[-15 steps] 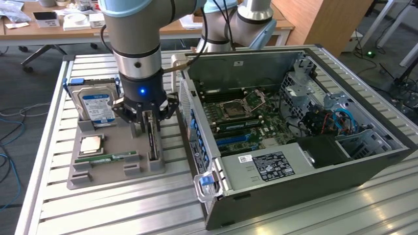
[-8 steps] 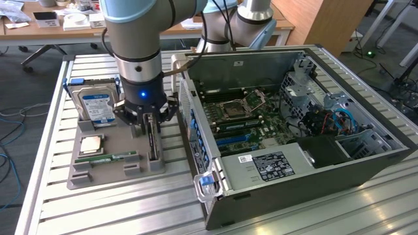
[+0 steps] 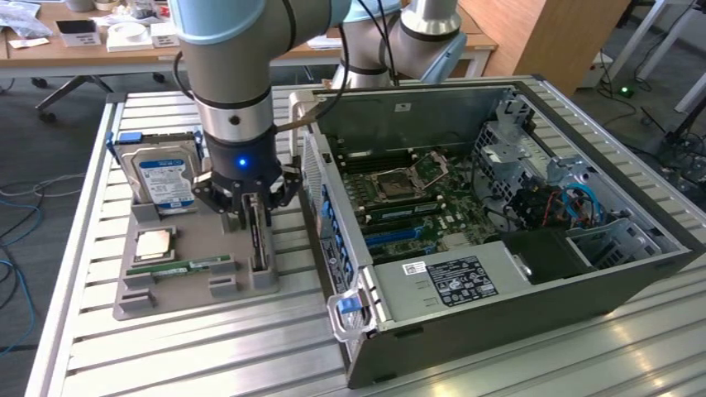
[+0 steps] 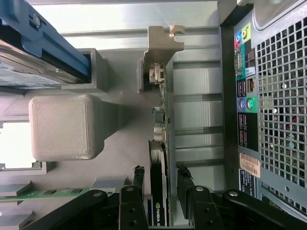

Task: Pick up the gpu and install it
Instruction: 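Pick up the gpu and move the gpu toward the slot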

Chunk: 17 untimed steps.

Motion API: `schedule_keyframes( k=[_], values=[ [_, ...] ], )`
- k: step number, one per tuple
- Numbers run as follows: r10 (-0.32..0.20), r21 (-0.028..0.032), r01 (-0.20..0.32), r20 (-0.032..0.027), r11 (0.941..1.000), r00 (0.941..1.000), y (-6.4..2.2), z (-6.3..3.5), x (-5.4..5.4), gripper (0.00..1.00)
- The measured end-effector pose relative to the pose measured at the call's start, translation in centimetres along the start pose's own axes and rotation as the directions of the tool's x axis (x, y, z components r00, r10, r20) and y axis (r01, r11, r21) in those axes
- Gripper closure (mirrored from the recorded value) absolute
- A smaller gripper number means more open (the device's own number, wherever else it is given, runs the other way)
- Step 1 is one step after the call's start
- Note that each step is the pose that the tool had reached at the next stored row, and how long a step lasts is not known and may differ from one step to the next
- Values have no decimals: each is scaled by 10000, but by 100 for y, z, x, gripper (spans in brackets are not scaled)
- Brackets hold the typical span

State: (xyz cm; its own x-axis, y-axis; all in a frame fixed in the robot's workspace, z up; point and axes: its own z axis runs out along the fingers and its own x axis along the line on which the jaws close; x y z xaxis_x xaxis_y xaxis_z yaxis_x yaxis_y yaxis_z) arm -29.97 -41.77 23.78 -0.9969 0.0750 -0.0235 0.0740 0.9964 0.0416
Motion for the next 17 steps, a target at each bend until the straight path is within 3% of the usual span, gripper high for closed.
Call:
schedule_keyframes(
  k=[17],
  values=[
    [1, 1, -1, -2, 10000, 10000, -2, 67, 20, 59]
  ],
)
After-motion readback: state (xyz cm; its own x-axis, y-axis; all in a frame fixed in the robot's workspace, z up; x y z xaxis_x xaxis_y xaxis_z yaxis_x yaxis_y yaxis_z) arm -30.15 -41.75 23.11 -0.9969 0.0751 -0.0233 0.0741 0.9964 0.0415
